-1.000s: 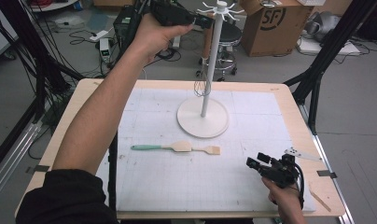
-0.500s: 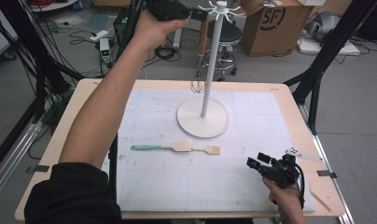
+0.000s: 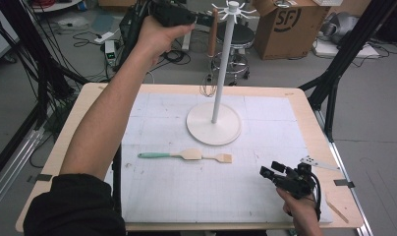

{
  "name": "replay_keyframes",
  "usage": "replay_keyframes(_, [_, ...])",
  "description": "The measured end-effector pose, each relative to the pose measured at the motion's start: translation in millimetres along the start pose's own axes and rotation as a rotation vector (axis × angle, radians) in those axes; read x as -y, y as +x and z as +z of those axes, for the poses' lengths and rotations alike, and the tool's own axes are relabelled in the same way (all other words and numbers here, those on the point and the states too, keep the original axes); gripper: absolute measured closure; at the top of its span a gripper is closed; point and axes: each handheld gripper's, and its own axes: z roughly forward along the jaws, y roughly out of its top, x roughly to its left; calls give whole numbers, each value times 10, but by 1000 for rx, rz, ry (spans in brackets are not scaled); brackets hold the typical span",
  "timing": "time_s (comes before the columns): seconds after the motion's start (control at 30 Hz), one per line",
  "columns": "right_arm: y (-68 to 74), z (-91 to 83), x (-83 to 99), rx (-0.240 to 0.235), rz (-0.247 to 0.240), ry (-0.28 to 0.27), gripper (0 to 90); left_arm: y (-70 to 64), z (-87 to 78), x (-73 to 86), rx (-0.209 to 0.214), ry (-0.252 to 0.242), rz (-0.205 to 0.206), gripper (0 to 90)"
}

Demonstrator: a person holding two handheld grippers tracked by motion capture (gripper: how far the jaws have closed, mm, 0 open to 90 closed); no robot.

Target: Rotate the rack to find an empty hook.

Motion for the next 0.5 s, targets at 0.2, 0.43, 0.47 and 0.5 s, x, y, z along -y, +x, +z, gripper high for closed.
replay_keyframes(0.2, [10,25,12,-2,-7,9,191,-113,-73,342,17,19,12,559])
replay_keyframes(0.43, [67,62,21,-2,-22,15,191,-337,-240,654,29,20,49,396])
replay_keyframes(0.47, [81,67,22,-4,-21,17,191,-374,-264,709,31,19,49,377])
replay_keyframes(0.5, [87,72,23,-5,-27,16,191,-405,-284,767,34,25,53,368])
